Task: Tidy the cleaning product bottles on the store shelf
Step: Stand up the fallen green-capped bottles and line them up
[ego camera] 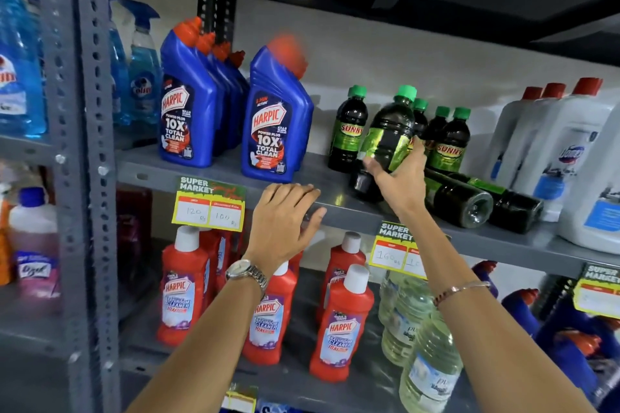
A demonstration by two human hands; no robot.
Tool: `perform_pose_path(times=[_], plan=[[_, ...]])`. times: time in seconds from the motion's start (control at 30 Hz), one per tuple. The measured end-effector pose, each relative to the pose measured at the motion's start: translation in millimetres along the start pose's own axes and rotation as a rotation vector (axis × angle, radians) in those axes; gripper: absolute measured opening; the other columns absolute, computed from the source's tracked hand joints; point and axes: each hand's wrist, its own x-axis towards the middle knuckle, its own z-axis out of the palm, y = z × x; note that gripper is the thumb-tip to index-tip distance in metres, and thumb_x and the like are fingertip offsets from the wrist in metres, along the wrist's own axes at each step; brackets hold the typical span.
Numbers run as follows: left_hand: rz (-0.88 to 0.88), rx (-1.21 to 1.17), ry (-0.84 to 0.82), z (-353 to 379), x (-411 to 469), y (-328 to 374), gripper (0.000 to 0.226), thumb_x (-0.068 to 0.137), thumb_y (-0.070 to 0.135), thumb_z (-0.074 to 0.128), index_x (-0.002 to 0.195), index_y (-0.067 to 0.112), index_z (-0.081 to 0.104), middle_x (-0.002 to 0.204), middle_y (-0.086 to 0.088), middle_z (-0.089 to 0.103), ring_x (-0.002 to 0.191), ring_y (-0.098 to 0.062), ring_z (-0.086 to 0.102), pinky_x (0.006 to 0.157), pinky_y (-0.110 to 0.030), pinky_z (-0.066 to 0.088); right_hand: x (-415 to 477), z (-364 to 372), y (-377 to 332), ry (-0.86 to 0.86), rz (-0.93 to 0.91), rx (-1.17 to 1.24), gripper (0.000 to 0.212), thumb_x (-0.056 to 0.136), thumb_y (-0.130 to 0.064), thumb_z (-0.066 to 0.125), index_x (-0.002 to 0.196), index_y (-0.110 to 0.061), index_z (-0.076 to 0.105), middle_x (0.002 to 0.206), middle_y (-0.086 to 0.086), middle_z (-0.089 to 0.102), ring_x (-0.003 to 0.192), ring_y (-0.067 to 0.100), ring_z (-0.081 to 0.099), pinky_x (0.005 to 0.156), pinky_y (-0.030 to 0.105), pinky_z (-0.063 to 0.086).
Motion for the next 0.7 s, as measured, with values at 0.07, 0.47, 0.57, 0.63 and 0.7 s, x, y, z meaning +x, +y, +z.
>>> perform_pose_path(times=[0.07,0.47,0.57,0.63,0.7], plan=[[-0.003,-0.003,-0.002,2,-1,0,0.035,0.09,0.037,0.046,0.105,0.014,0.067,0.104,-0.001,0.069,0.095,-0.018,0.062,0.089,-0.03,0.036,-1,4,2,-0.014,-0.063,-0.061,0.097,0.075,-0.036,0.073,0.146,-0.007,0.013,0.143,0.018,0.029,0.13,0.035,0.038,0.099,0.045,0.038],[-0.005,-0.018,0.023,3,0,0,0.037,0.088,0.039,0.045,0.103,0.013,0.068,0.102,-0.001,0.07,0.093,-0.019,0.064,0.09,-0.03,0.036,46,-30,-40,-0.159,0.048,0.49,0.067,0.087,-0.025,0.052,0.146,-0.009,0.023,0.144,0.009,0.038,0.131,0.021,0.037,0.108,0.033,0.025],[0.005,-0.001,0.036,5,-1,-1,0.036,0.089,0.038,0.045,0.107,0.015,0.067,0.107,-0.001,0.069,0.099,-0.018,0.062,0.092,-0.032,0.035,55,-34,-45,-0.279,0.036,0.352,0.053,0.091,-0.015,0.046,0.142,-0.007,0.033,0.112,-0.002,0.049,0.11,0.012,0.04,0.096,0.027,0.029],[0.037,0.015,0.054,7,-2,-1,0.034,0.09,0.035,0.045,0.111,0.017,0.065,0.113,-0.001,0.067,0.106,-0.017,0.057,0.094,-0.034,0.035,58,-35,-41,-0.235,0.022,0.311,0.051,0.088,-0.018,0.055,0.136,-0.008,0.04,0.111,0.0,0.053,0.106,0.013,0.047,0.082,0.02,0.039],[0.075,0.033,0.06,8,-3,-2,0.033,0.091,0.033,0.043,0.114,0.018,0.063,0.115,0.0,0.066,0.107,-0.017,0.055,0.094,-0.035,0.036,61,-34,-36,-0.155,0.002,0.25,0.056,0.079,-0.028,0.068,0.127,-0.009,0.045,0.117,0.006,0.057,0.107,0.019,0.055,0.081,0.024,0.045]])
